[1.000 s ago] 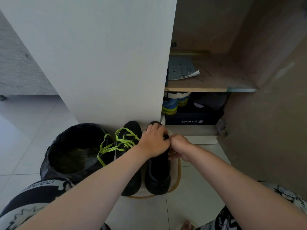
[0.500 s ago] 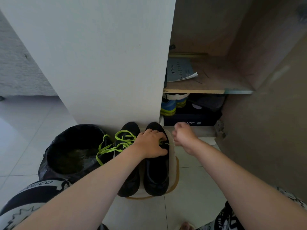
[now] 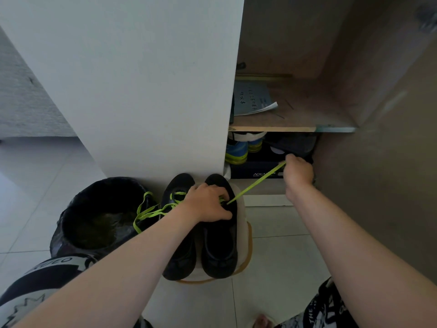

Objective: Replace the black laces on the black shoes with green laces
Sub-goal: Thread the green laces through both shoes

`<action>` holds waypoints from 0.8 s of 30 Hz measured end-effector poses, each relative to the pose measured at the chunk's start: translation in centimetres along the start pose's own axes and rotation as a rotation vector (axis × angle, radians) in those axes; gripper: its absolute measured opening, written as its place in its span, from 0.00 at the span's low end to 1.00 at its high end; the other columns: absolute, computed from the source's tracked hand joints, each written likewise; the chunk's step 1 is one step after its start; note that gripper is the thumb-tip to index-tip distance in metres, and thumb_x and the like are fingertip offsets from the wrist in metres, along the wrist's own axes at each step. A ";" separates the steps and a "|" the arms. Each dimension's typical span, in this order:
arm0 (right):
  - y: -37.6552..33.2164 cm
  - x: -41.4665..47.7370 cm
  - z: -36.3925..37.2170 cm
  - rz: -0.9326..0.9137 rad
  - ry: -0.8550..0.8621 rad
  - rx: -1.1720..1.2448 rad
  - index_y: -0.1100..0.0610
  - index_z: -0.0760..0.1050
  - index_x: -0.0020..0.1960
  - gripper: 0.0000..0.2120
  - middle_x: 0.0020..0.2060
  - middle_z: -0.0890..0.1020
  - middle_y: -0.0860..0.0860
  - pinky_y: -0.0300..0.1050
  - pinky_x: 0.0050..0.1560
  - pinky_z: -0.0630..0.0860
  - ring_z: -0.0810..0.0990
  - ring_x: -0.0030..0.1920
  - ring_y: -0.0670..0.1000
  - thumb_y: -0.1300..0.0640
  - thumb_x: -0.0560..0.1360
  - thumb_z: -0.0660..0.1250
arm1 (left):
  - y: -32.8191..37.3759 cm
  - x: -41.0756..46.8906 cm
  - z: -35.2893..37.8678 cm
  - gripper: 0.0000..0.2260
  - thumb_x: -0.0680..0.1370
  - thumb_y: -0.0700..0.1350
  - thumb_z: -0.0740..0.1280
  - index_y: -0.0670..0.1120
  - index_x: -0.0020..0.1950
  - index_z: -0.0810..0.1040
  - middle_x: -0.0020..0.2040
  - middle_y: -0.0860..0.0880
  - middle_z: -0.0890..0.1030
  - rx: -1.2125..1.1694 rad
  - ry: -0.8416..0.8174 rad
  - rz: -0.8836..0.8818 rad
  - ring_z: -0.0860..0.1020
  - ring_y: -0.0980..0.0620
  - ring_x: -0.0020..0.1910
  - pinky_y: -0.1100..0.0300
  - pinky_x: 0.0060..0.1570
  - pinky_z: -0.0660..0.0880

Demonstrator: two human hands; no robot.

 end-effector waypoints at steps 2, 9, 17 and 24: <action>0.9 -0.6 1.8 0.099 -0.130 0.225 0.58 0.77 0.54 0.09 0.39 0.83 0.49 0.44 0.41 0.71 0.72 0.37 0.50 0.56 0.82 0.60 | 0.2 0.1 0.1 0.24 0.68 0.68 0.66 0.62 0.61 0.74 0.63 0.55 0.75 0.069 0.022 0.014 0.70 0.49 0.65 0.47 0.69 0.61; 2.0 -6.1 7.8 0.055 -0.734 -0.285 0.57 0.69 0.51 0.13 0.39 0.79 0.53 0.40 0.25 0.64 0.70 0.28 0.47 0.48 0.80 0.67 | -0.2 0.0 0.0 0.25 0.68 0.66 0.69 0.60 0.62 0.74 0.64 0.55 0.74 0.011 0.018 0.000 0.69 0.49 0.65 0.49 0.63 0.68; 1.7 -4.7 7.4 -0.401 -0.555 -1.248 0.52 0.81 0.41 0.06 0.39 0.82 0.51 0.43 0.39 0.74 0.81 0.42 0.55 0.54 0.76 0.69 | -1.1 0.1 0.1 0.25 0.65 0.66 0.71 0.62 0.61 0.75 0.63 0.55 0.75 -0.084 -0.023 -0.043 0.71 0.51 0.63 0.51 0.58 0.74; -0.9 -0.2 1.6 -0.267 -0.091 -0.869 0.54 0.80 0.48 0.07 0.43 0.83 0.54 0.47 0.43 0.77 0.81 0.46 0.57 0.52 0.80 0.65 | -1.1 0.0 0.2 0.24 0.65 0.67 0.71 0.63 0.59 0.75 0.62 0.55 0.74 -0.111 -0.053 -0.042 0.70 0.50 0.63 0.50 0.60 0.73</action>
Point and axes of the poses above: each hand's wrist, its own x-axis towards the middle knuckle, its own z-axis out of the palm, y = z × x, the point moved 9 cm from there along x, towards the middle knuckle
